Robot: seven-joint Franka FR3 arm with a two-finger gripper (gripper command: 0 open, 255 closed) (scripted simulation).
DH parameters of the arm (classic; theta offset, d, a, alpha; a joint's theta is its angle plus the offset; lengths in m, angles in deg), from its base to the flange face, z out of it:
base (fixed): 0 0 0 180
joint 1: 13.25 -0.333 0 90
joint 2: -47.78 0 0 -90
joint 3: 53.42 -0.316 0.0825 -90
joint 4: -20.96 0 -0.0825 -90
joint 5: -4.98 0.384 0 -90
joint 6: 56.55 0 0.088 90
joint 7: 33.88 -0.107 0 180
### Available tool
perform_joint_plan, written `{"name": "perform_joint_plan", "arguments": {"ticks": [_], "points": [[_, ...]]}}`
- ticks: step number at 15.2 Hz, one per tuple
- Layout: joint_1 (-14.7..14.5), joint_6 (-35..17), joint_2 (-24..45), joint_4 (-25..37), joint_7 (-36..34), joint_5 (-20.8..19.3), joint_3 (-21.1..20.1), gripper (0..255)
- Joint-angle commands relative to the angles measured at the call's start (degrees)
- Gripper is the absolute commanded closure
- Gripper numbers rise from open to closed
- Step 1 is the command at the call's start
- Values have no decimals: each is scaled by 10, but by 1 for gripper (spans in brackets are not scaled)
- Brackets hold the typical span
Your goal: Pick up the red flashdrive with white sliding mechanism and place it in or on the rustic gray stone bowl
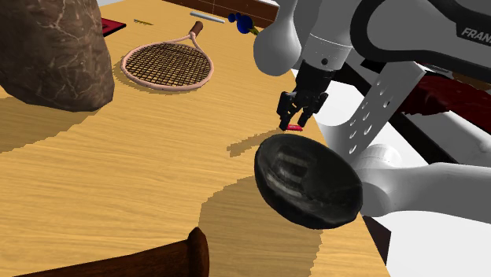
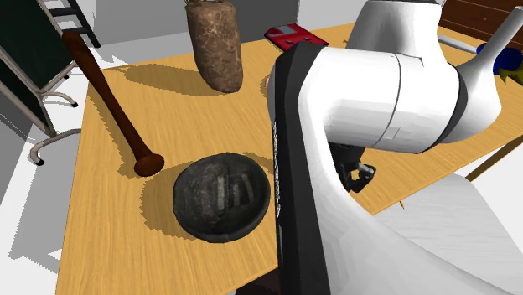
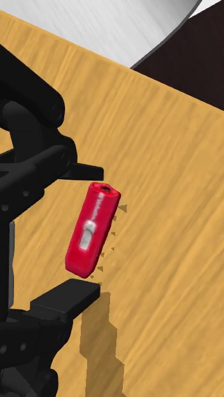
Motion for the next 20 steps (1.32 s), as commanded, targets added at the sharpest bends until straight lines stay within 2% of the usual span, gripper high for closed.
{"name": "perform_joint_plan", "arguments": {"ticks": [1,9,20], "points": [[0,0,1,-2,0,-1,0,255],[0,0,1,-1,0,-1,0,255],[6,72,28,97,-4,-11,10,255]]}}
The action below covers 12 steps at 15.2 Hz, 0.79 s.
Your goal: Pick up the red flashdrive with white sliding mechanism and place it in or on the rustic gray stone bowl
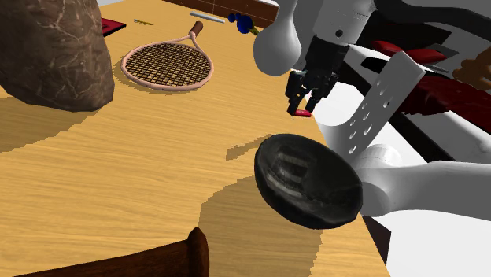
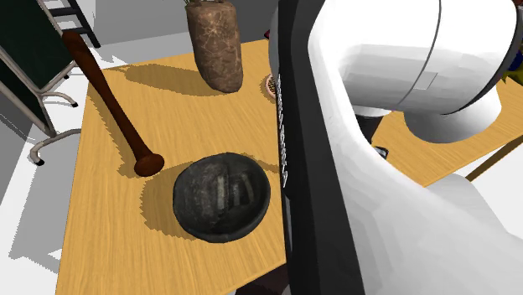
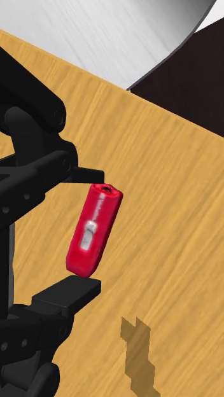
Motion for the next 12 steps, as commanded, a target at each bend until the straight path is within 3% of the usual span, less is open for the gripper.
{"name": "perform_joint_plan", "arguments": {"ticks": [1,12], "points": [[1,13,7,20,-1,-2,2,255],[6,82,46,128,-5,-10,9,255]]}}
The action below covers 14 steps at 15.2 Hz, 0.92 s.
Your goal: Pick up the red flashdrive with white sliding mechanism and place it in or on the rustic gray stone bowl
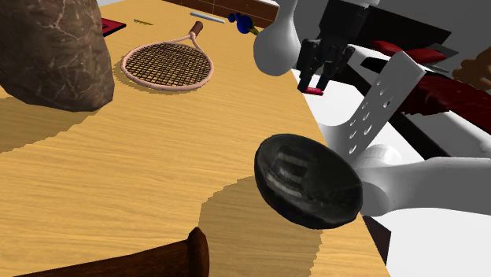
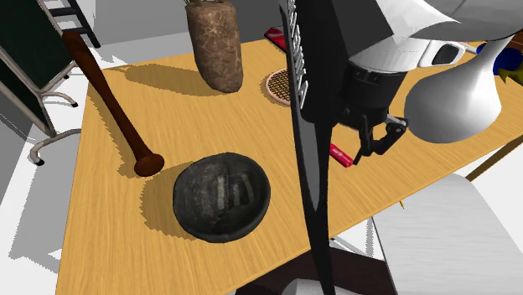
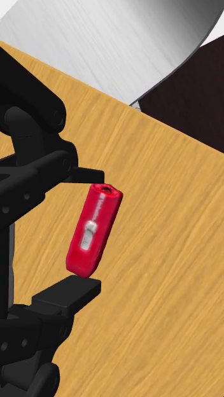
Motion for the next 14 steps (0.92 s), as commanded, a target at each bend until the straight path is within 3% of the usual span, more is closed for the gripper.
{"name": "perform_joint_plan", "arguments": {"ticks": [1,6,14], "points": [[1,13,9,21,-1,-1,1,255],[2,41,27,68,-3,-4,3,255],[-14,71,-14,76,-109,83,-89,255]]}}
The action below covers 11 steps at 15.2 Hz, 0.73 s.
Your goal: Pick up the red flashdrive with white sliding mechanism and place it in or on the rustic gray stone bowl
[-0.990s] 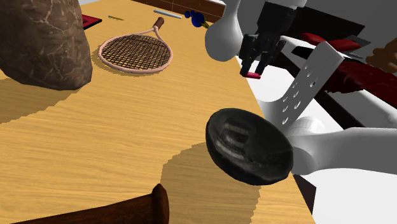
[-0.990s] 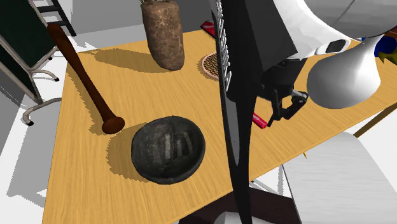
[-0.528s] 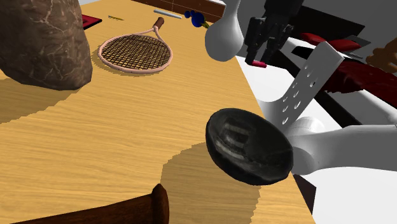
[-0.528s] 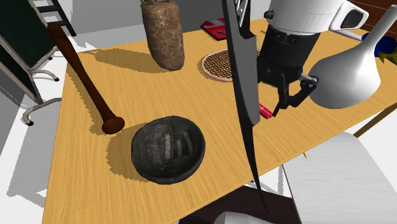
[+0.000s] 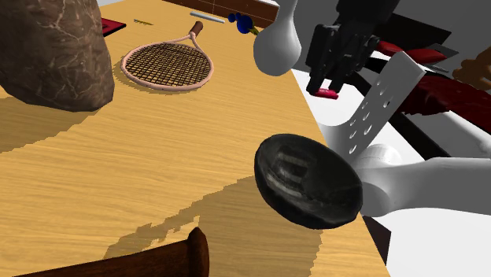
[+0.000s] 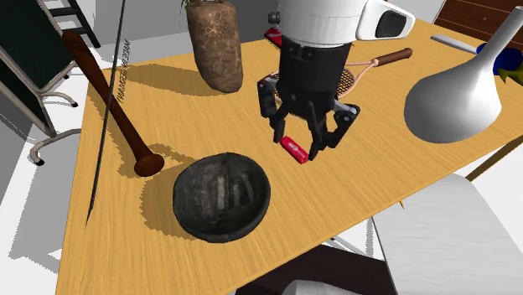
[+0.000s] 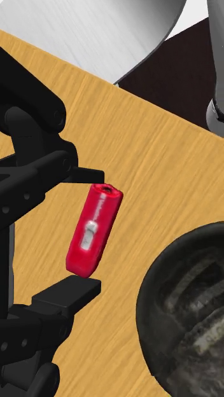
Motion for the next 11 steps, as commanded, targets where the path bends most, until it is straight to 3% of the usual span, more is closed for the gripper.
{"name": "perform_joint_plan", "arguments": {"ticks": [1,8,11], "points": [[-4,6,-9,3,-29,25,-25,255],[-7,21,-14,44,-127,104,-111,255],[-9,10,-24,28,-134,115,-122,255]]}}
